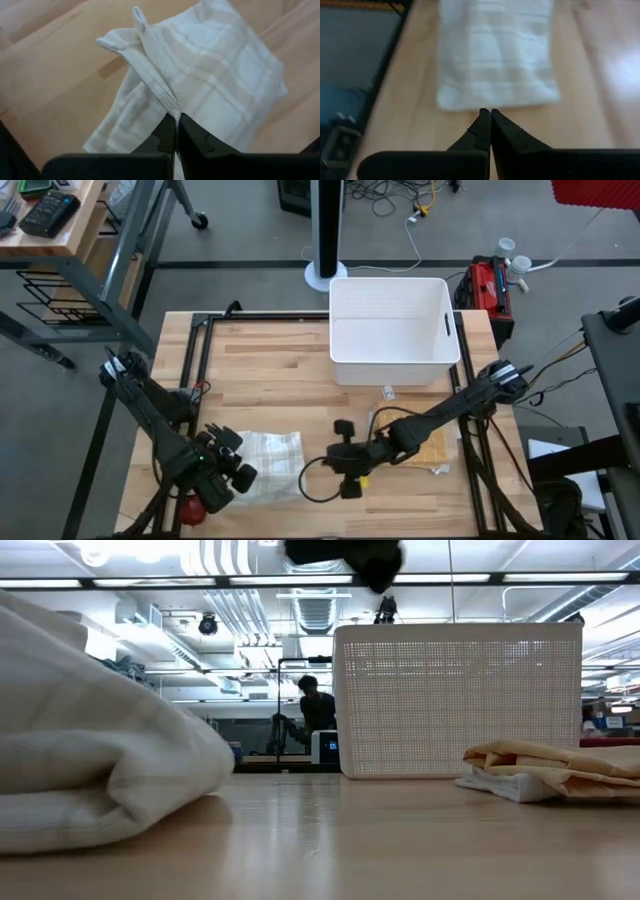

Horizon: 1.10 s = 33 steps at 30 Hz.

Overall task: Fold towel
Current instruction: Fold the white checkered towel

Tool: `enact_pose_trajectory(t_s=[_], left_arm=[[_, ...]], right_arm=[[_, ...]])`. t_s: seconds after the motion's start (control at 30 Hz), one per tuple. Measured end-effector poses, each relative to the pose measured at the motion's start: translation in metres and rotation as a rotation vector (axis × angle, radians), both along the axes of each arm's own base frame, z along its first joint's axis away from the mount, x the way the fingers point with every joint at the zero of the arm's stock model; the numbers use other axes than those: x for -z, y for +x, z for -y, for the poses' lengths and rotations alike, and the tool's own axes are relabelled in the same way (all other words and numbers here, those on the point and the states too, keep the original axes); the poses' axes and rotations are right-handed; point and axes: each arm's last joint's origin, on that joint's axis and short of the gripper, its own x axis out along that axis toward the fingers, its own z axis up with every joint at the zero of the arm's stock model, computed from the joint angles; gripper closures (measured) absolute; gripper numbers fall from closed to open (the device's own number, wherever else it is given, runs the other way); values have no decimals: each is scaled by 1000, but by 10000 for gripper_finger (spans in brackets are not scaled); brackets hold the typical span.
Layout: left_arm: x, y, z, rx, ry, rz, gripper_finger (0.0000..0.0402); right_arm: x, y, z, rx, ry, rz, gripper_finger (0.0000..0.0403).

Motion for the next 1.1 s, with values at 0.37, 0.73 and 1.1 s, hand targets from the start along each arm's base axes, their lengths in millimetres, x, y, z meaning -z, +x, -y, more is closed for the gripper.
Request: enact_pose_trajectory(t_s=[0.37, 0.73, 1.1], left_arm=[[-5, -17, 9, -19, 31, 45, 401], [-4, -23, 10, -4, 57, 29, 401], [-17, -38, 18, -9, 6, -47, 401]], right_arm=[[46, 71, -19, -36, 110, 111, 403], [100, 126, -37, -59, 185, -68, 403], [125, 138, -33, 40, 149, -229, 403]])
